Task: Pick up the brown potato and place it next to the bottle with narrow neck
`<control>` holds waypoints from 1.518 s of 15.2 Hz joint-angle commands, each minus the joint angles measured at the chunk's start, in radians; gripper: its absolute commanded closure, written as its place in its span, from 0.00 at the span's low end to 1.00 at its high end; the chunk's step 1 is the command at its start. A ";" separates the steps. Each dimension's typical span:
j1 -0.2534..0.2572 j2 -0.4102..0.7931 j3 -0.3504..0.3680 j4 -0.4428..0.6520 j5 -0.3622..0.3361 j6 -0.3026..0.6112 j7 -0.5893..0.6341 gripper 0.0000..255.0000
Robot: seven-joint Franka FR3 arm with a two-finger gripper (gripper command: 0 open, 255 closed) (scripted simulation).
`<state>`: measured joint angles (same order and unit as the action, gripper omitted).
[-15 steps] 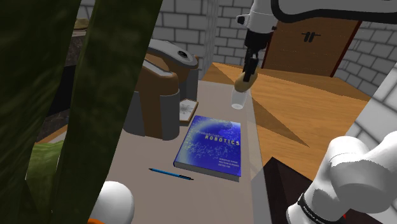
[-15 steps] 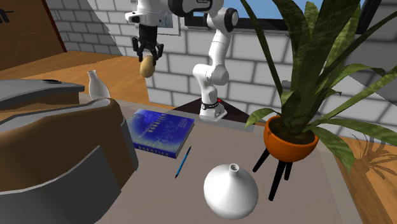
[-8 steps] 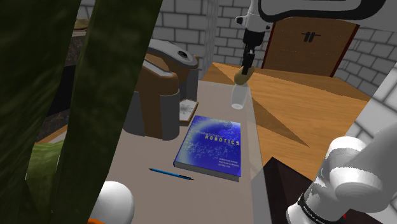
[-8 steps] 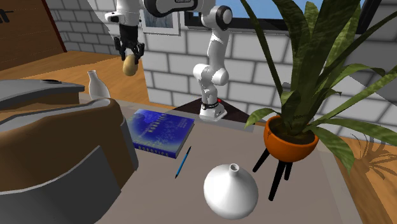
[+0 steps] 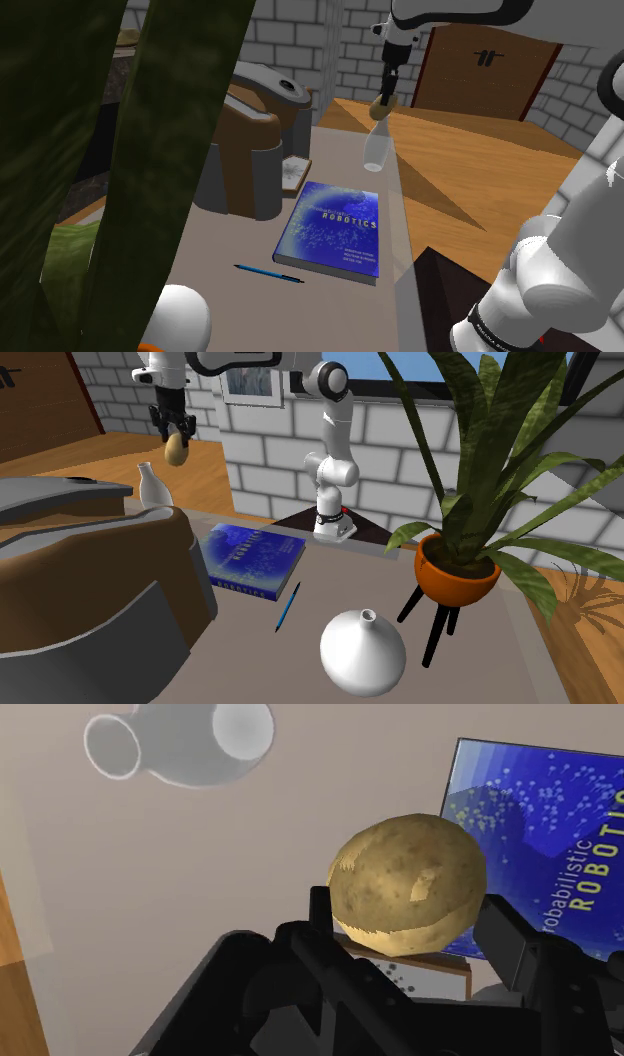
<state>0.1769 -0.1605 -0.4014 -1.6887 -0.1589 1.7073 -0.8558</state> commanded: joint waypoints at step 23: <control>-0.068 0.216 -0.095 -0.014 0.115 0.225 -0.157 1.00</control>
<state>0.1079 0.0569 -0.4971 -1.6867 -0.0429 1.9172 -1.0158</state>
